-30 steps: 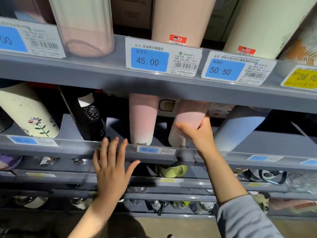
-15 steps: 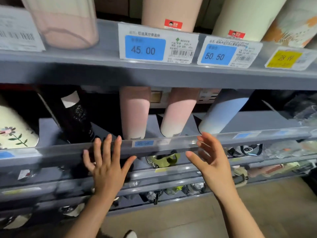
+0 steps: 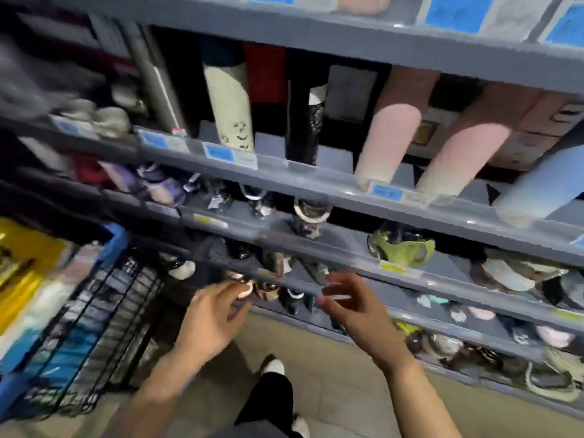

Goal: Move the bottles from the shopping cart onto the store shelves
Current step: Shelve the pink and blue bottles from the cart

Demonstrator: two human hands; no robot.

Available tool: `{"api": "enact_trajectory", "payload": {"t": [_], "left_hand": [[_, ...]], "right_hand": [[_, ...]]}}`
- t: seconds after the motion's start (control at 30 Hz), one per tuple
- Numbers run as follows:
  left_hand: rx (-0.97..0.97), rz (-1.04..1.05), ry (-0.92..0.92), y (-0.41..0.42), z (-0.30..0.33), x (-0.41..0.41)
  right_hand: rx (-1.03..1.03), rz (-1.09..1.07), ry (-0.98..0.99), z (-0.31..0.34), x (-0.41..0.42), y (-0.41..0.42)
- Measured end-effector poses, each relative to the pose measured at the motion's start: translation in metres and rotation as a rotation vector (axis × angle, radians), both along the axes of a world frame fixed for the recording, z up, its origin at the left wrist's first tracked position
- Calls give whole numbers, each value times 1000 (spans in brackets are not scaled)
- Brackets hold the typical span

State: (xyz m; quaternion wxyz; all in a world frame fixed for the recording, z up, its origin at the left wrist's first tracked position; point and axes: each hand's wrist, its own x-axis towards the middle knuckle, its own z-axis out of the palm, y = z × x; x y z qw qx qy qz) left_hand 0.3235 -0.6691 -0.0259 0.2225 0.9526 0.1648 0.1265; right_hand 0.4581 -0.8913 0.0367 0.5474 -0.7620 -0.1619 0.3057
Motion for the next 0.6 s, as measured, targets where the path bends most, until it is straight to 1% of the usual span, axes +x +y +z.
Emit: {"api": "enact_trajectory", "payload": {"t": [0.03,0.1,0.17,0.23,0.3,0.4,0.47,0.53,0.6], "left_hand": [[-42,82,49,8,-3,-31],[-117,278,136,25,-7,-83],[-189,459,184,45,-8,-123],[-210,582,173,67,-9,-150],[-270,682,163,90,-11,-170],[-389,813,58,128,-19,-194],[-424,878,17,162,-24,-206],[-467,934,-6,202,-29,-216],[-503,943,-8,245,-36,-225]], "right_hand": [[-13,117,38,-4,-10,18],[-58,323,40,-10,-28,55],[-81,449,32,-14,-44,95],[-106,530,36,-20,-59,135],[-152,596,26,-33,-74,175],[-202,682,30,-52,-98,243],[-228,708,22,-61,-117,296],[-246,679,-49,-71,-135,348],[-227,627,-186,-80,-150,395]]}}
